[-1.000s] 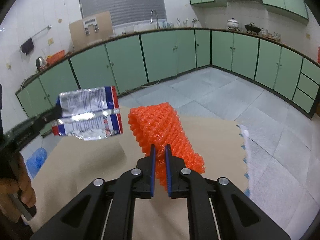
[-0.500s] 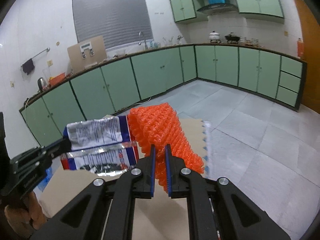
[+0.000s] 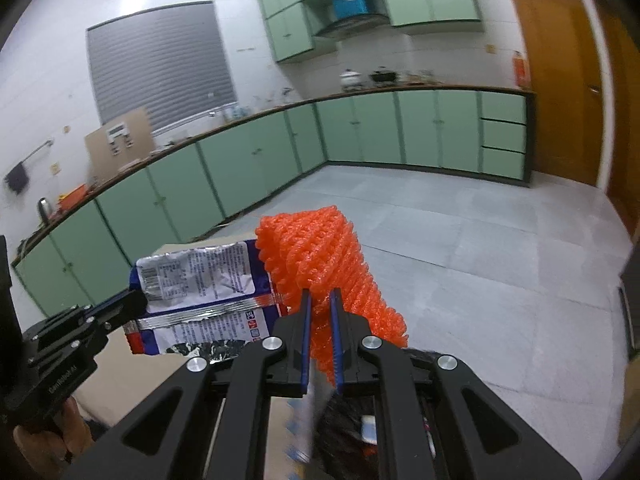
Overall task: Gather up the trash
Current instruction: 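Carry the wrapper and orange net over the black trash bin with both tools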
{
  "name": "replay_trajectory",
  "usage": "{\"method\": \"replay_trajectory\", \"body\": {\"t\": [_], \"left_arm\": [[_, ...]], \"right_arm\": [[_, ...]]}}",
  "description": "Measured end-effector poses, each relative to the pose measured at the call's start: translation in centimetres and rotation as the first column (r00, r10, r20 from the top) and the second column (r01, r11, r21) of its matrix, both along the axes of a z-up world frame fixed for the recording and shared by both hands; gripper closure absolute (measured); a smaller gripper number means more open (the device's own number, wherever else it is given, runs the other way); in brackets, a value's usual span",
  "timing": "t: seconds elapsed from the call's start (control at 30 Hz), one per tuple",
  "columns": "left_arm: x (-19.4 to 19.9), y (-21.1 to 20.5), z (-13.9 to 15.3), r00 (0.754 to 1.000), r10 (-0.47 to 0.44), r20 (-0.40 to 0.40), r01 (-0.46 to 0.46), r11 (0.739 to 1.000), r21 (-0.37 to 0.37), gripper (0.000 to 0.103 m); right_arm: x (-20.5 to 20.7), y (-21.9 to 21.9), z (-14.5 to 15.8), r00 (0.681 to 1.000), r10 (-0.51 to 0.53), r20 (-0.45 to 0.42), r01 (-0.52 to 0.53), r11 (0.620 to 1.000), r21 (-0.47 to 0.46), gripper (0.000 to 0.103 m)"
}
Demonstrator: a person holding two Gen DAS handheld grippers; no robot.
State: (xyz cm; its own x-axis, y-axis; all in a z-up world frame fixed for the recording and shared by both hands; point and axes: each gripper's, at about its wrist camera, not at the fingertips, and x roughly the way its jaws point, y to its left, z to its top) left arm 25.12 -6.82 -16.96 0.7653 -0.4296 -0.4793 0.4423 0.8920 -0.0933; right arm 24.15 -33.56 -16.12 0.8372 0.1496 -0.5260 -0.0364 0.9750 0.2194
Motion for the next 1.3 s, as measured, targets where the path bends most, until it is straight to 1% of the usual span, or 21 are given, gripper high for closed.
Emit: {"method": "replay_trajectory", "body": {"t": [0.17, 0.27, 0.43, 0.73, 0.97, 1.2, 1.3], "left_arm": [[-1.6, -4.1, -1.9, 0.997, -0.072, -0.022, 0.073, 0.997, 0.012, 0.100], [-1.8, -5.7, -3.1, 0.994, -0.104, -0.041, 0.105, 0.994, 0.020, 0.100], [-2.0, -7.8, -5.2, 0.987, -0.140, -0.078, 0.144, 0.989, 0.040, 0.100], [-1.0, -10.1, -8.9, 0.974, -0.165, -0.156, 0.180, 0.980, 0.089, 0.100], [0.6, -10.8, -10.5, 0.965, -0.164, -0.203, 0.189, 0.976, 0.111, 0.100], [1.5, -11.4, -11.8, 0.957, -0.159, -0.242, 0.195, 0.972, 0.129, 0.100], [1.8, -11.5, -12.1, 0.956, -0.156, -0.250, 0.194, 0.972, 0.135, 0.100]], "right_arm": [[-2.8, -3.8, -2.3, 0.995, -0.084, -0.048, 0.085, 0.996, 0.015, 0.094], [-4.1, -5.6, -3.8, 0.989, -0.125, -0.079, 0.128, 0.991, 0.037, 0.094], [-5.4, -7.4, -6.3, 0.979, -0.158, -0.130, 0.165, 0.985, 0.048, 0.094], [-5.0, -8.6, -9.7, 0.961, -0.176, -0.215, 0.190, 0.981, 0.044, 0.094], [-4.1, -8.5, -11.3, 0.944, -0.183, -0.273, 0.200, 0.979, 0.034, 0.094], [-3.6, -9.8, -12.7, 0.931, -0.194, -0.309, 0.216, 0.976, 0.039, 0.094], [-3.5, -9.8, -12.6, 0.929, -0.197, -0.313, 0.219, 0.975, 0.037, 0.094]]}}
